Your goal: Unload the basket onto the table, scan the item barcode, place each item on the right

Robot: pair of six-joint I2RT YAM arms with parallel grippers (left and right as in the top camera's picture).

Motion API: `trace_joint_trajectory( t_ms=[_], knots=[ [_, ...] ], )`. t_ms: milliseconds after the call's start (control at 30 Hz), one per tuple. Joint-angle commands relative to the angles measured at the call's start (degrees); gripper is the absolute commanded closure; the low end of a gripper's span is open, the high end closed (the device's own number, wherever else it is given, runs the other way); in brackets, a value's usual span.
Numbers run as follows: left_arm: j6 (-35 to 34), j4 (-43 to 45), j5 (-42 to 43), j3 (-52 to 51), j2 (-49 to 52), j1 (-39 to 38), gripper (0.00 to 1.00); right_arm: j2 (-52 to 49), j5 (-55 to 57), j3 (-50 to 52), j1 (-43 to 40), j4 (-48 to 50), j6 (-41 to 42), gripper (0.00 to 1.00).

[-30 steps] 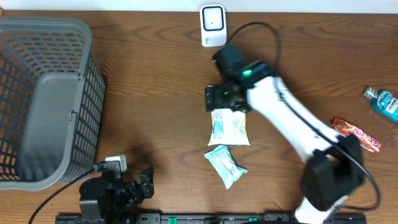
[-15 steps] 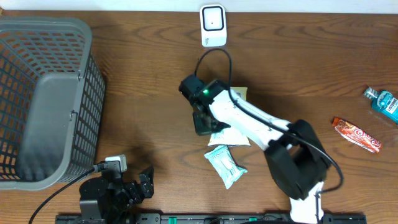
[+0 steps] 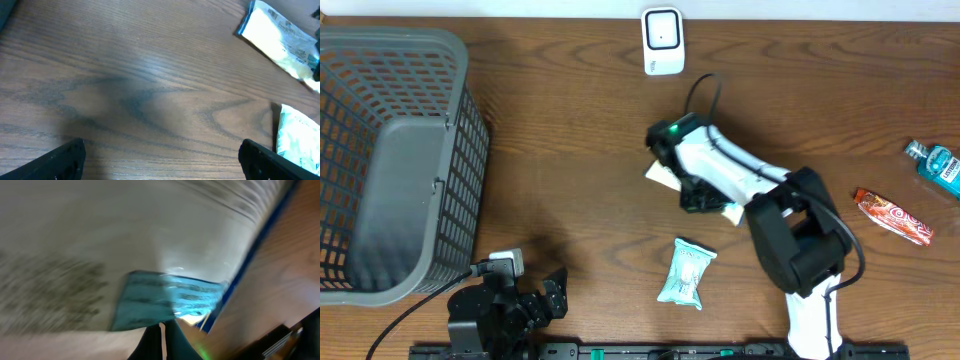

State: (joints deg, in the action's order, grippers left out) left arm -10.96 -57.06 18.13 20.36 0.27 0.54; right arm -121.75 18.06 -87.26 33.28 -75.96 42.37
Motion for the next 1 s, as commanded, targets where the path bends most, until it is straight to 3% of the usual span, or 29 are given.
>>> trace_joint_trajectory(
  t_ms=[0, 167, 267, 333, 400, 633, 833, 967],
  knots=[
    [-0.50, -0.57, 0.72, -0.22, -0.07, 0.04, 0.02, 3.43, 2.56, -0.44, -5.64, 0.04, 3.10, 0.99],
    [-0.50, -0.57, 0.70, -0.22, -0.07, 0.04, 0.02, 8.28, -1.07, -0.98, -11.89, 0.13, 6.54, 0.99],
    [-0.50, -0.57, 0.70, -0.22, -0.07, 0.04, 0.02, 11.72, -7.23, -0.98, -15.52, 0.11, 13.18, 0.81],
    [-0.50, -0.57, 0.72, -0.22, -0.07, 0.04, 0.02, 13.25, -16.11, -0.96, -17.42, 0.59, 14.95, 0.99],
    [-0.50, -0.57, 0.70, -0.22, -0.07, 0.04, 0.02, 13.79, -21.33, -0.96, -17.97, 1.01, 13.88, 0.98],
    [-0.52, -0.57, 0.72, -0.22, -0.07, 0.02, 0.02, 13.77, -14.51, 5.73, -11.04, 3.28, 12.61, 0.99],
    [-0.50, -0.57, 0.70, -0.22, -0.07, 0.04, 0.02, 13.77, -13.88, 17.11, -9.33, 15.58, 14.86, 0.99],
    [-0.50, -0.57, 0.70, -0.22, -0.07, 0.04, 0.02, 13.75, -6.80, 21.88, -10.67, 25.53, 14.84, 0.99]
  ],
)
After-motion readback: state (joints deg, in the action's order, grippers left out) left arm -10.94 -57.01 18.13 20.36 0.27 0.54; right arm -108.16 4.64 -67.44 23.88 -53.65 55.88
